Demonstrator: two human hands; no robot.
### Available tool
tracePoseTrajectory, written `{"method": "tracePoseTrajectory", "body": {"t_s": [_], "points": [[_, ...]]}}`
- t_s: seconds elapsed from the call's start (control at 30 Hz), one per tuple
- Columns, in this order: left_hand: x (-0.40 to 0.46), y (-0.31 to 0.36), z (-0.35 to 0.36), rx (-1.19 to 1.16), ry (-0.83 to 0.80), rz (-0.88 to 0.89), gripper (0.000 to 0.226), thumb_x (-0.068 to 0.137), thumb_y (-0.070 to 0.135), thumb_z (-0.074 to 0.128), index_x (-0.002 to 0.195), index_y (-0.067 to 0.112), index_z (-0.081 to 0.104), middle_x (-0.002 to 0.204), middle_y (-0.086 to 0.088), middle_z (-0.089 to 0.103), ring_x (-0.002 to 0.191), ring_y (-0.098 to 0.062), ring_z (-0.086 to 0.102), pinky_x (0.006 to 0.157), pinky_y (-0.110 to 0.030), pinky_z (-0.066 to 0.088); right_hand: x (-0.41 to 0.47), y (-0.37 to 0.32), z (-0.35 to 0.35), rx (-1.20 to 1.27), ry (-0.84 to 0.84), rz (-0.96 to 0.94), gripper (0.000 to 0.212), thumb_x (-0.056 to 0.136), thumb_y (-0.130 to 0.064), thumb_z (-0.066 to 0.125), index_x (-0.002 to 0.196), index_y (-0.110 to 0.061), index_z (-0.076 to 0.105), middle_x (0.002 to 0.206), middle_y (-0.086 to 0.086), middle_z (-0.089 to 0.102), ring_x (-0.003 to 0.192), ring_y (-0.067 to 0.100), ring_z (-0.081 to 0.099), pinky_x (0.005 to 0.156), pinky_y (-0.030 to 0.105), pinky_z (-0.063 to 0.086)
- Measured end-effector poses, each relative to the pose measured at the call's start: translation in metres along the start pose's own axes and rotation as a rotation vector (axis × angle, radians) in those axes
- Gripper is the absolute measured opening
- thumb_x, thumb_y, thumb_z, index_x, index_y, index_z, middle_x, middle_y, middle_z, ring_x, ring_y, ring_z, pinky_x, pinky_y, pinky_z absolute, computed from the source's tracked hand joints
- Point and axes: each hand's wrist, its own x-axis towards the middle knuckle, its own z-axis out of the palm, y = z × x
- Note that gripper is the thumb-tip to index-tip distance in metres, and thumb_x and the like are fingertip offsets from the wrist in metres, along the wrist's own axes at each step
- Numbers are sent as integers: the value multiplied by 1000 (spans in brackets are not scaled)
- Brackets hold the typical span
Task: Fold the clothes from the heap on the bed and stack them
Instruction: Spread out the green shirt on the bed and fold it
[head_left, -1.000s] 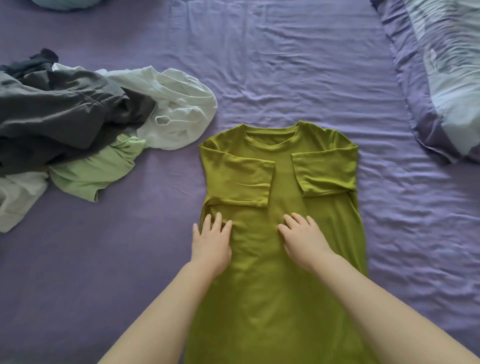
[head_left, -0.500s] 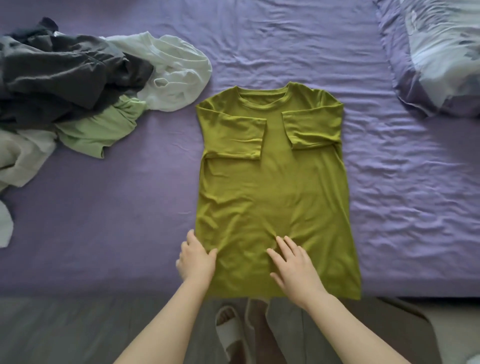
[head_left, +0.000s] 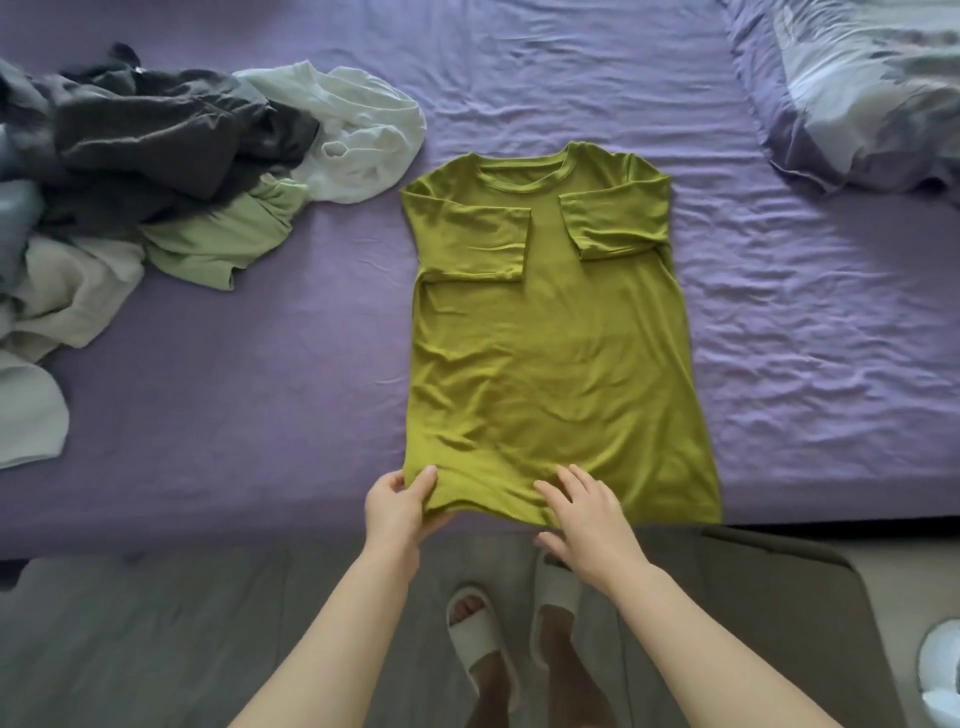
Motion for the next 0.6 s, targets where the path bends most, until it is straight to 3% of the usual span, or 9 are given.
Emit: {"method": "tracePoseTrajectory", "body": {"t_s": [0.1, 0.17, 0.2, 0.27, 0.33, 0.4, 0.47, 0.53, 0.6], "points": [[4, 21, 9, -200, -3, 47, 41, 90, 1, 61, 128, 2, 45, 110, -20, 60, 87, -27, 62, 54, -34, 59, 7, -7, -2, 51, 56, 16, 65, 84, -52, 58, 141, -24, 40, 149, 6, 35, 141, 25, 26, 112, 40, 23], [10, 36, 11, -260, -27, 88, 47, 90, -2, 59, 130, 17, 41, 103, -18, 63, 77, -23, 65, 54, -36, 60, 8, -9, -3, 134, 194, 23, 50, 71, -28, 77, 117, -16, 63, 121, 8, 61, 118, 31, 55, 95, 41, 44], [13, 44, 13, -256, -49, 105, 41, 91, -2, 57, 125, 17, 45, 95, -16, 66, 71, -20, 66, 54, -35, 59, 10, -4, -3, 172, 262, 41, 43, 63, -11, 79, 104, -14, 69, 105, 6, 67, 102, 31, 63, 82, 39, 49], [17, 60, 16, -233, -81, 103, 17, 92, -3, 54, 106, 5, 57, 73, -11, 69, 59, -16, 68, 50, -31, 58, 13, 10, -10, 234, 292, 101, 42, 63, 4, 69, 101, -14, 70, 96, 4, 68, 91, 30, 63, 74, 37, 49], [24, 75, 17, -251, -96, 80, 9, 92, -5, 52, 91, -2, 60, 61, -8, 69, 54, -14, 68, 48, -27, 56, 16, 32, -20, 294, 288, 129, 39, 73, -1, 64, 109, -17, 69, 100, 1, 68, 96, 26, 61, 77, 35, 47], [33, 92, 19, -287, -132, 72, 9, 91, -8, 51, 92, -5, 60, 66, -10, 70, 59, -14, 69, 52, -26, 57, 22, 58, -34, 373, 271, 125, 31, 85, -13, 62, 114, -22, 66, 104, -3, 67, 101, 20, 60, 78, 29, 44], [38, 106, 25, -273, -235, 69, 19, 88, -12, 51, 106, -7, 56, 78, -13, 72, 72, -16, 72, 62, -25, 58, 32, 79, -52, 503, 239, 139, 28, 88, -19, 63, 115, -23, 66, 109, -2, 68, 105, 18, 61, 79, 27, 43], [43, 114, 36, -187, -358, 45, 45, 82, -18, 54, 124, -3, 48, 97, -15, 73, 90, -21, 71, 71, -24, 58, 45, 94, -74, 588, 236, 153, 26, 87, -23, 66, 113, -22, 67, 107, 2, 70, 101, 22, 63, 77, 28, 43], [48, 120, 53, 79, -361, 73, 65, 79, -20, 57, 137, 3, 41, 112, -15, 68, 101, -23, 68, 79, -22, 56, 61, 104, -97, 622, 260, 124, 22, 87, -26, 66, 108, -19, 68, 98, 4, 71, 92, 24, 64, 74, 31, 42]]}}
